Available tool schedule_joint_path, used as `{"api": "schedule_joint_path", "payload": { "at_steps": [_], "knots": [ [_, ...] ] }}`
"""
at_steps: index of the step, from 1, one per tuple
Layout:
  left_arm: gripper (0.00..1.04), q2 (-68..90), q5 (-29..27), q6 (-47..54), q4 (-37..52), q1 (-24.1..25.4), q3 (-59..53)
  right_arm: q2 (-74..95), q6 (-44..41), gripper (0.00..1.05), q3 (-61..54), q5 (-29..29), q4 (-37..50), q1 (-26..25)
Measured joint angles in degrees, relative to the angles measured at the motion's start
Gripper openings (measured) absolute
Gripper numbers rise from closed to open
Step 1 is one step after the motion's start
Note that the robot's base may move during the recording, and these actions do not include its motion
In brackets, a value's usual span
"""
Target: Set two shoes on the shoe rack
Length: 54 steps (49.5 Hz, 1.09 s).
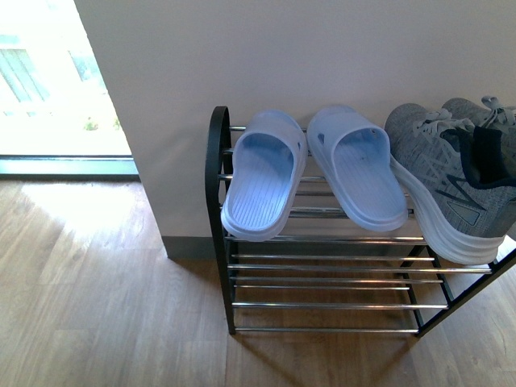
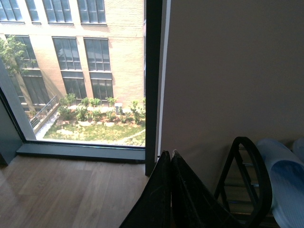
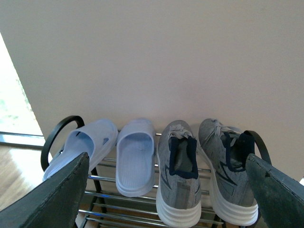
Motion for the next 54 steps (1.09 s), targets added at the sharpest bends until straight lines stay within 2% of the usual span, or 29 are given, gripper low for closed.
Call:
{"api": "schedule_joint_path", "payload": {
  "at_steps": [11,16,54],
  "knots": [
    [0.01,-6.3,0.0,0.0,-4.5,0.0,-1.7,0.0,0.0,0.96,0.0,0.0,0.0,0.0],
    [0.01,-7.6,0.0,0.0,-3.1,0.0,-3.9,0.0,0.0,0.96,0.0,0.0,0.0,0.0],
    [0.01,-26.0,0.0,0.1,-20.8,0.0,-3.9,0.0,0.0,0.96,0.0,0.0,0.0,0.0]
  ]
}}
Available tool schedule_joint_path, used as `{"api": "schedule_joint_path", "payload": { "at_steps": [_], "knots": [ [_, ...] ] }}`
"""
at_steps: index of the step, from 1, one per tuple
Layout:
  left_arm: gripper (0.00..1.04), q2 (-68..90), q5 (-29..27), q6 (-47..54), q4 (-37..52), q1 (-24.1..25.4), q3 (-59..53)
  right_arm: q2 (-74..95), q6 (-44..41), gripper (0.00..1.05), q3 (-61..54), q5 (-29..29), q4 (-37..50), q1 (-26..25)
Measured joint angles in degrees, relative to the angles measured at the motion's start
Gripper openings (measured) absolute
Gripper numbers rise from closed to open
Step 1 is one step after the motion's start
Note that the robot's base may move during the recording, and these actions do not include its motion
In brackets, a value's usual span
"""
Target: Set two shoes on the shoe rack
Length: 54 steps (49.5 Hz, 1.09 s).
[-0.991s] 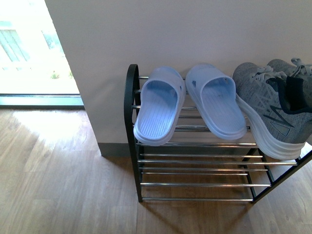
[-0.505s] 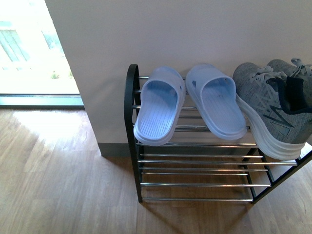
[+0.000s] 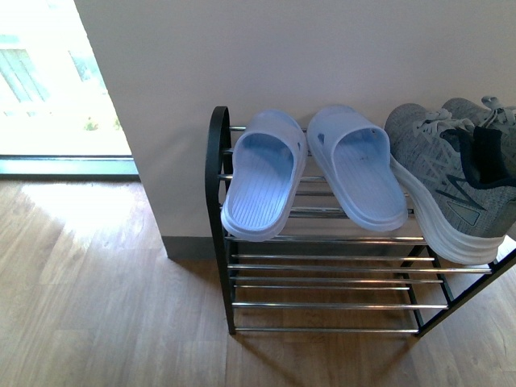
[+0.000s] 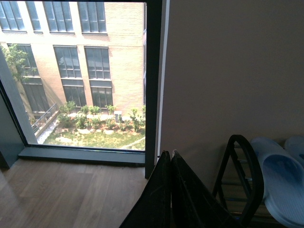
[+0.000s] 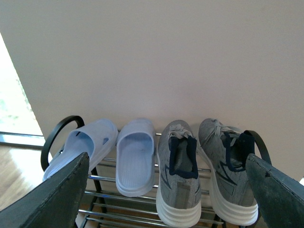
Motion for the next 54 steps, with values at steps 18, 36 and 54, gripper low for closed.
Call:
{"api": "schedule_joint_path", "payload": {
  "at_steps": [18,36,54],
  "knots": [
    [0.01,-11.9,0.0,0.0,-13.6,0.0,0.0,0.0,0.0,0.96,0.0,0.0,0.0,0.0],
    [0.29,-13.2,0.0,0.0,-14.3,0.0,0.0,0.0,0.0,0.96,0.0,0.0,0.0,0.0],
    [0.84,-13.2,0.0,0.0,-14.3,0.0,0.0,0.0,0.0,0.96,0.0,0.0,0.0,0.0]
  ]
}}
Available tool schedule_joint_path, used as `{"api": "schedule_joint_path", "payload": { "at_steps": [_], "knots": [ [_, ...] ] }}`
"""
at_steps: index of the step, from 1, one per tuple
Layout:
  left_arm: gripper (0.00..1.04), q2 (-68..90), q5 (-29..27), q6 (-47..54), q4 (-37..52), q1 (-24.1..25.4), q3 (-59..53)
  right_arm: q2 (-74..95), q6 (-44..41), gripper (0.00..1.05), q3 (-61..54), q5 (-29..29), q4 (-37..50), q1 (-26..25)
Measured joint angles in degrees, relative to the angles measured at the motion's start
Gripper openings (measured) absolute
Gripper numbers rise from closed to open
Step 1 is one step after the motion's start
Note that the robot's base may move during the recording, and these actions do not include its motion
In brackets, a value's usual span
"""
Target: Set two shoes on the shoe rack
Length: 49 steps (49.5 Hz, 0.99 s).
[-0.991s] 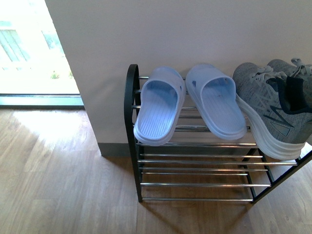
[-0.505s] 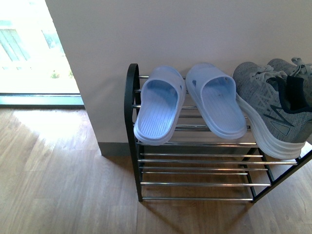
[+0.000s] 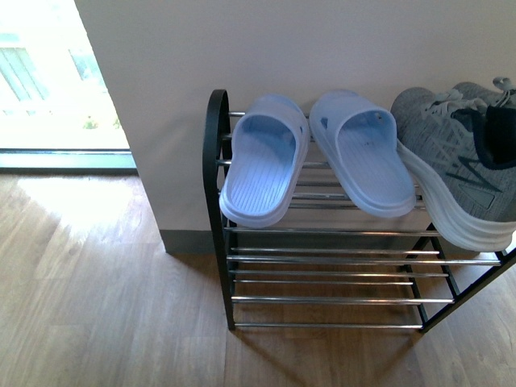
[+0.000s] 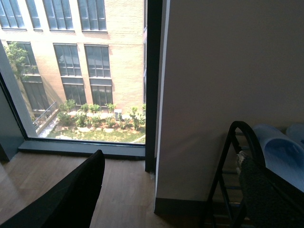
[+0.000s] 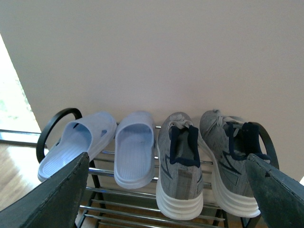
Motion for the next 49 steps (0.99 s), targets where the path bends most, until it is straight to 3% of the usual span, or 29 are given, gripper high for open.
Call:
{"api": "schedule_joint_path", "payload": {
  "at_steps": [4,49],
  "knots": [
    [0.97,0.0,0.0,0.0,0.0,0.0,0.0,0.0,0.0,0.96,0.0,0.0,0.0,0.0],
    [0.95,0.0,0.0,0.1,0.0,0.0,0.0,0.0,0.0,0.96,0.0,0.0,-0.2,0.1]
  ]
}}
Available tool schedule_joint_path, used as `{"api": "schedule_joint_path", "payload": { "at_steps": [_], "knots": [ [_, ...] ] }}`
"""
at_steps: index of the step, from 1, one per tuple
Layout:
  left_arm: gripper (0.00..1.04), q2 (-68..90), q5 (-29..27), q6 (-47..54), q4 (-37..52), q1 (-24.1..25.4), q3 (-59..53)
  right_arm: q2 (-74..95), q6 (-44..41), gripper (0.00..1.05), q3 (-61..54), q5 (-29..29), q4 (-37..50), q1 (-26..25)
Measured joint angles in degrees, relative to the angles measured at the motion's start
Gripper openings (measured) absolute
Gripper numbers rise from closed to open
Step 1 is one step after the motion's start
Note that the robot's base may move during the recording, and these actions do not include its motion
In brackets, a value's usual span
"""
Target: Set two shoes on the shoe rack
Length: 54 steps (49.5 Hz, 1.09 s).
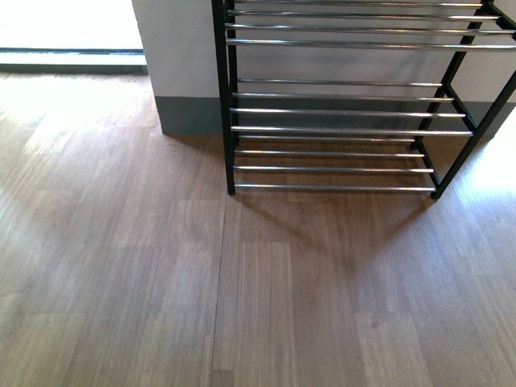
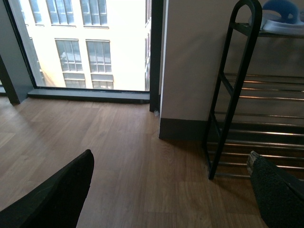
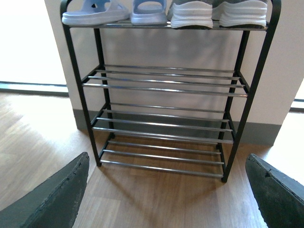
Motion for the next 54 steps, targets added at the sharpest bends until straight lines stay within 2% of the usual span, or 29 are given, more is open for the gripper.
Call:
{"api": "schedule_joint_path", "payload": {
  "at_steps": [54],
  "knots": [
    [0.95,0.0,0.0,0.0,0.0,0.0,0.0,0.0,0.0,0.96,0.0,0.0,0.0,0.0]
  ]
}}
